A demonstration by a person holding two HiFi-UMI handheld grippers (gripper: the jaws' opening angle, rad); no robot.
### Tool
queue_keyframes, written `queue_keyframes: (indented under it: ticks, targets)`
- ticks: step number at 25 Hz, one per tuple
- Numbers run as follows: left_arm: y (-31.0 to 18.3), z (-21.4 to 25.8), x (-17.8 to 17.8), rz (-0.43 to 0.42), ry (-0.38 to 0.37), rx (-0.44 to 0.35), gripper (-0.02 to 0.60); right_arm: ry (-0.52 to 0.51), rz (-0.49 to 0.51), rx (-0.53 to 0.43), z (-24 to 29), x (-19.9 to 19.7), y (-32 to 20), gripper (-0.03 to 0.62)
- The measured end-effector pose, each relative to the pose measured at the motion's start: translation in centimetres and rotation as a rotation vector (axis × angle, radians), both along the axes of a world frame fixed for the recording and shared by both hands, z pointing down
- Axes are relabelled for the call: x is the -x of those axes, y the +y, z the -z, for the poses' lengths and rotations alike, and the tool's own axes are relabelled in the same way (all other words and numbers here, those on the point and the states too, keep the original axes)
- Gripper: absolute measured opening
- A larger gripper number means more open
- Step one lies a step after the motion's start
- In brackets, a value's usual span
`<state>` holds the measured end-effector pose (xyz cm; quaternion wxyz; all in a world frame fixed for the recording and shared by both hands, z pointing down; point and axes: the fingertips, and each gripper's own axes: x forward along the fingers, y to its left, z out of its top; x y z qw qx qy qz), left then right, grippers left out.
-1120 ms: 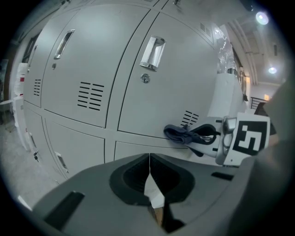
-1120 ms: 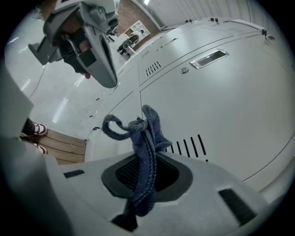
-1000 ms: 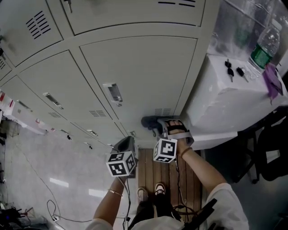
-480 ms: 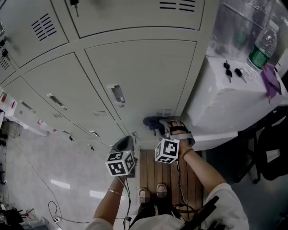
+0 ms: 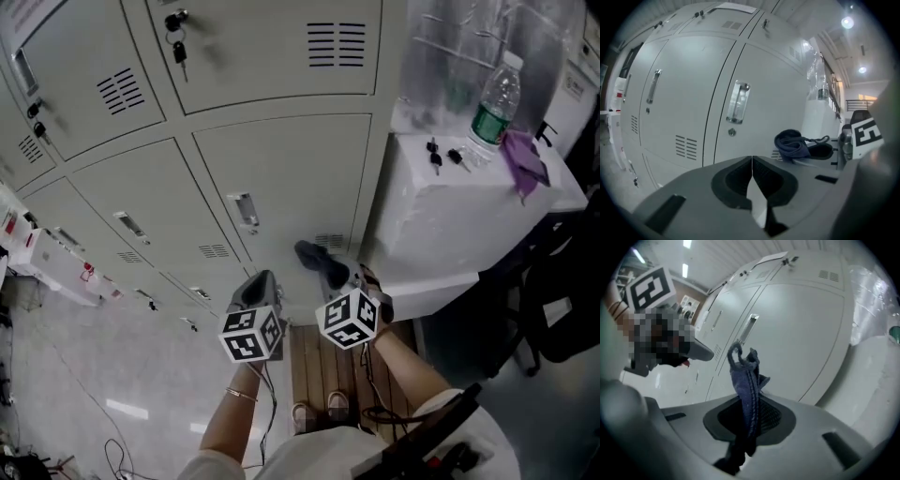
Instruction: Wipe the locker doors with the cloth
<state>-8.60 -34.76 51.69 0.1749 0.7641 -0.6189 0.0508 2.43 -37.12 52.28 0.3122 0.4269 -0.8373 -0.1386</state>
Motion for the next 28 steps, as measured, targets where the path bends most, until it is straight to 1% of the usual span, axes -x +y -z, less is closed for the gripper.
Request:
queue_keyframes:
  ticks: [4,8,11,14,18,24,28]
  targets:
    - [0.4,5.1,-1.3,-0.024,-0.005,-0.106,0.009,-0.198,-0.093,-0.037,5.1,-1.0,0.9,0.043]
    - [1.2,9.5,-2.3,-0.035,-0.011,-0.198,0.009,-0.370,-0.129,-0.079,9.8,-1.7,2.0,0.043]
    - [1.8,11.7,-2.3,-0.020,-0.018,-0.237,0.009,-0.468,-0.155,-0.132,12.5,-2.7,3.1,0.043]
    - [2.2,12.7,-2.1,-0.007,-0.018,-0.256,0.009,-0.526,-0.204,-0.154,13.7,-4.3,3.7,0.043]
    - [2.2,13.4,-1.6,0.002,-0.001,-0.268,0.009,-0.591,-0.262,-0.146,14.5,-5.7,3.7,0.043]
    - [2.2,14.4,-1.1,0.003,0.011,-0.295,0.009,-0.632,-0.309,-0.155,15.2,-6.5,3.8,0.040]
    - [2.4,14.7,-0.9,0.004,0.009,-0.301,0.009,-0.651,-0.313,-0.159,15.8,-6.4,4.0,0.040]
